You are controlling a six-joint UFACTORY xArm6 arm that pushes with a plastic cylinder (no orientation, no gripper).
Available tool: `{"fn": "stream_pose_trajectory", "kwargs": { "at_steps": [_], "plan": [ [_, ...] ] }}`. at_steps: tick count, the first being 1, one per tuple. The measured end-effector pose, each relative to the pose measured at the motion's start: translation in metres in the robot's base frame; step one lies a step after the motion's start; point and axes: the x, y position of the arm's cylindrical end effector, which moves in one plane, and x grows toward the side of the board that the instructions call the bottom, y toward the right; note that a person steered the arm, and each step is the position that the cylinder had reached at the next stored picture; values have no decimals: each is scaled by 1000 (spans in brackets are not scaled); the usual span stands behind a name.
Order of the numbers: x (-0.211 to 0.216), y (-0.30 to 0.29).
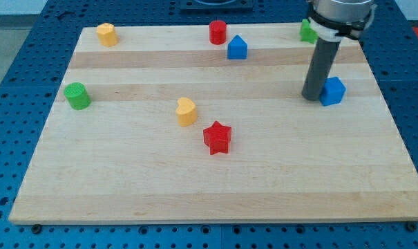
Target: Slide the red star slightly left
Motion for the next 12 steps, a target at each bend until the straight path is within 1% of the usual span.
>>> {"fn": "stream_pose_trajectory", "kwargs": {
  "at_steps": [2, 4, 6, 7, 9, 10, 12],
  "plan": [
    [0, 20],
    [2, 5],
    [62, -38],
    [80, -78],
    [84, -157],
    [100, -170],
    [114, -226]
  ]
}}
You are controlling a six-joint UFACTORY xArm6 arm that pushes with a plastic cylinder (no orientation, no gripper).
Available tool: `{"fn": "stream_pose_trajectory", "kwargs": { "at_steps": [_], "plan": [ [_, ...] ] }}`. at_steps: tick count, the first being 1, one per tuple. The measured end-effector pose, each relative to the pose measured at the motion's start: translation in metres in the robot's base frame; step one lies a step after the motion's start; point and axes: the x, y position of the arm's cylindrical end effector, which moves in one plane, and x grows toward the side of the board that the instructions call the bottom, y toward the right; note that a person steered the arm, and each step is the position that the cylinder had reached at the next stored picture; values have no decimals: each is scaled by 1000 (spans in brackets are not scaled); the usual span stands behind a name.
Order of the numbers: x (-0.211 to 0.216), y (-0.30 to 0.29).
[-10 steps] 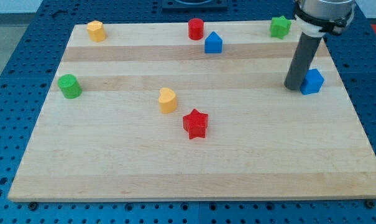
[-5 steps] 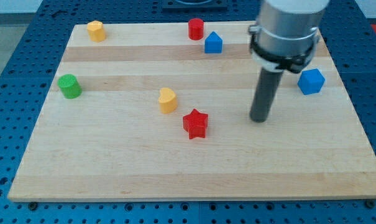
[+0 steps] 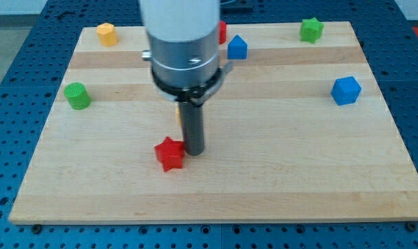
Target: Slide the red star slightly left
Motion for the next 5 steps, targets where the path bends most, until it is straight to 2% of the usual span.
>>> {"fn": "stream_pose_trajectory", "kwargs": {
  "at_steps": [2, 5],
  "plan": [
    [18, -25],
    [18, -121]
  ]
}}
